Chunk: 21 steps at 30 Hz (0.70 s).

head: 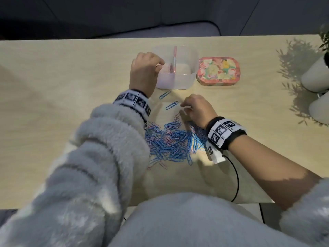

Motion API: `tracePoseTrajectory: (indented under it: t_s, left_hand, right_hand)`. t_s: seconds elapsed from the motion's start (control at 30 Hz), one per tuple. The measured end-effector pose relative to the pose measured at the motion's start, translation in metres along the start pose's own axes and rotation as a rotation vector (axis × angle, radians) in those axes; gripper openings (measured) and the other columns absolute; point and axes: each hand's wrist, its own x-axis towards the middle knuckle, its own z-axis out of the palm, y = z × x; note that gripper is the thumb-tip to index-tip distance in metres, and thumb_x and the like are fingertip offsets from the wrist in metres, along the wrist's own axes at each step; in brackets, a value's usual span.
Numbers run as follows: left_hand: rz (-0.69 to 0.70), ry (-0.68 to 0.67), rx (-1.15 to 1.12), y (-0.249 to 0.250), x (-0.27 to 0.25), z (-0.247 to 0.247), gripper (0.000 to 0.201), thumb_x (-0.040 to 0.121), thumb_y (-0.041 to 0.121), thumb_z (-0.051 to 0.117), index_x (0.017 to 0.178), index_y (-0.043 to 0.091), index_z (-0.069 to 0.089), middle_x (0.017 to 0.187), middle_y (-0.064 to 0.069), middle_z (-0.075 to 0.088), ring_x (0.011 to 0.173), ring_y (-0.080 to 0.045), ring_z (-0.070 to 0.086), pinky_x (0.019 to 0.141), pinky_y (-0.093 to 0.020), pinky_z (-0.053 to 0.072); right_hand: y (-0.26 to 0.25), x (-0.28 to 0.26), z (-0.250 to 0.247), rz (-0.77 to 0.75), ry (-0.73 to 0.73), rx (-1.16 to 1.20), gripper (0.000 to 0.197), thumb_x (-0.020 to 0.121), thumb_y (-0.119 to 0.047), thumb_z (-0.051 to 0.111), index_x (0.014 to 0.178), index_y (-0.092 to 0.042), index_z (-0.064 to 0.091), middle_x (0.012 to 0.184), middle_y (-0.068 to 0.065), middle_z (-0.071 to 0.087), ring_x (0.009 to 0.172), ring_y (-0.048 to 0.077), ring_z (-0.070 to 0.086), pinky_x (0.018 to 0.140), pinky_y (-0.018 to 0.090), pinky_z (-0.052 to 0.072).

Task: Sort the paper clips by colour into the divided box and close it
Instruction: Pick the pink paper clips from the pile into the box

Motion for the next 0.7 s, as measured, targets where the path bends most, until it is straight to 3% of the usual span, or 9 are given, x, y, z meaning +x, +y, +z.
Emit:
tracePoseTrajectory:
  t_s: [0.1, 0.2, 0.27, 0.37, 0.47, 0.7]
  left_hand:
    - [0.014, 0.056, -0.024, -0.009, -0.043, 0.003, 0.019, 0.093, 0.02, 0.049, 0.099, 0.014, 0.067, 0.098, -0.009, 0.066, 0.092, -0.029, 0.055, 0.08, -0.038, 0.04]
    - [0.006, -0.129, -0.015, -0.018, -0.092, 0.017, 0.016, 0.091, 0.02, 0.054, 0.098, 0.016, 0.068, 0.094, -0.006, 0.067, 0.087, -0.026, 0.056, 0.077, -0.034, 0.04]
    - [0.072, -0.27, -0.011, -0.017, -0.12, 0.028, 0.016, 0.089, 0.019, 0.057, 0.101, 0.016, 0.068, 0.097, -0.006, 0.066, 0.09, -0.027, 0.056, 0.078, -0.035, 0.04]
    - [0.115, -0.37, 0.029, -0.004, -0.136, 0.041, 0.022, 0.089, 0.028, 0.057, 0.107, 0.02, 0.066, 0.103, -0.004, 0.064, 0.093, -0.027, 0.054, 0.081, -0.037, 0.039]
    - [0.012, -0.386, 0.033, 0.005, -0.135, 0.048, 0.025, 0.089, 0.036, 0.055, 0.106, 0.02, 0.063, 0.106, -0.003, 0.061, 0.097, -0.026, 0.052, 0.084, -0.036, 0.037]
    - [-0.099, -0.332, -0.087, 0.002, -0.137, 0.038, 0.013, 0.086, 0.028, 0.06, 0.092, 0.018, 0.064, 0.093, -0.001, 0.064, 0.094, -0.024, 0.054, 0.087, -0.038, 0.038]
  right_hand:
    - [-0.003, -0.007, 0.008, -0.118, -0.165, -0.038, 0.032, 0.086, -0.005, 0.047, 0.109, -0.015, 0.068, 0.111, 0.012, 0.058, 0.11, 0.031, 0.047, 0.09, 0.043, 0.045]
    - [-0.004, -0.014, 0.012, -0.159, -0.184, -0.039, 0.028, 0.087, -0.01, 0.054, 0.11, -0.017, 0.068, 0.11, 0.01, 0.055, 0.109, 0.025, 0.047, 0.089, 0.04, 0.045]
    - [-0.006, -0.015, 0.013, -0.176, -0.193, -0.068, 0.022, 0.086, -0.017, 0.06, 0.106, -0.016, 0.069, 0.108, 0.009, 0.055, 0.108, 0.023, 0.048, 0.087, 0.04, 0.045]
    - [-0.009, -0.015, 0.015, -0.19, -0.187, -0.087, 0.017, 0.085, -0.018, 0.062, 0.097, -0.011, 0.07, 0.102, 0.011, 0.057, 0.105, 0.027, 0.052, 0.085, 0.041, 0.046]
    - [-0.01, -0.017, 0.016, -0.183, -0.189, -0.085, 0.016, 0.086, -0.017, 0.059, 0.095, -0.008, 0.068, 0.102, 0.012, 0.057, 0.104, 0.027, 0.053, 0.085, 0.041, 0.046]
    - [-0.002, -0.022, 0.011, -0.111, -0.14, -0.078, 0.016, 0.089, -0.015, 0.053, 0.093, -0.004, 0.064, 0.102, 0.015, 0.06, 0.102, 0.031, 0.054, 0.083, 0.042, 0.047]
